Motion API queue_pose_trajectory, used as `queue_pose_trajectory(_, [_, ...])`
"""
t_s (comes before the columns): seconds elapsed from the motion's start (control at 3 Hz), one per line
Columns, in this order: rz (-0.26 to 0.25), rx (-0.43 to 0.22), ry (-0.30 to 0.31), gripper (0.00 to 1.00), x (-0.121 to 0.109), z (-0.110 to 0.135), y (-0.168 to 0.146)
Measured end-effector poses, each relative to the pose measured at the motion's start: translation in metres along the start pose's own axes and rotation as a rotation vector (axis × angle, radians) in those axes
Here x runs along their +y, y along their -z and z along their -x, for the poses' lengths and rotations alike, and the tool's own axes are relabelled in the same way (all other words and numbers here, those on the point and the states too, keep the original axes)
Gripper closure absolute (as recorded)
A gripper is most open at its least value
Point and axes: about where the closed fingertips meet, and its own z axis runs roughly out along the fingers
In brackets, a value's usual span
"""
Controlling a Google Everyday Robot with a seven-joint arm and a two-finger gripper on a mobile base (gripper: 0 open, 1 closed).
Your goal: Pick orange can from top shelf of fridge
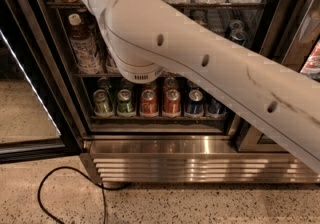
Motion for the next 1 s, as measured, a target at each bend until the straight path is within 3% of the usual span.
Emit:
queue_pose_trajectory(0.67, [0.093, 0.076, -0.007, 1.0, 0.011, -0.024, 0.065])
queue_pose_trajectory(1.0, [0.131, 0.076, 0.004, 1.0, 0.003, -0.045, 0.084])
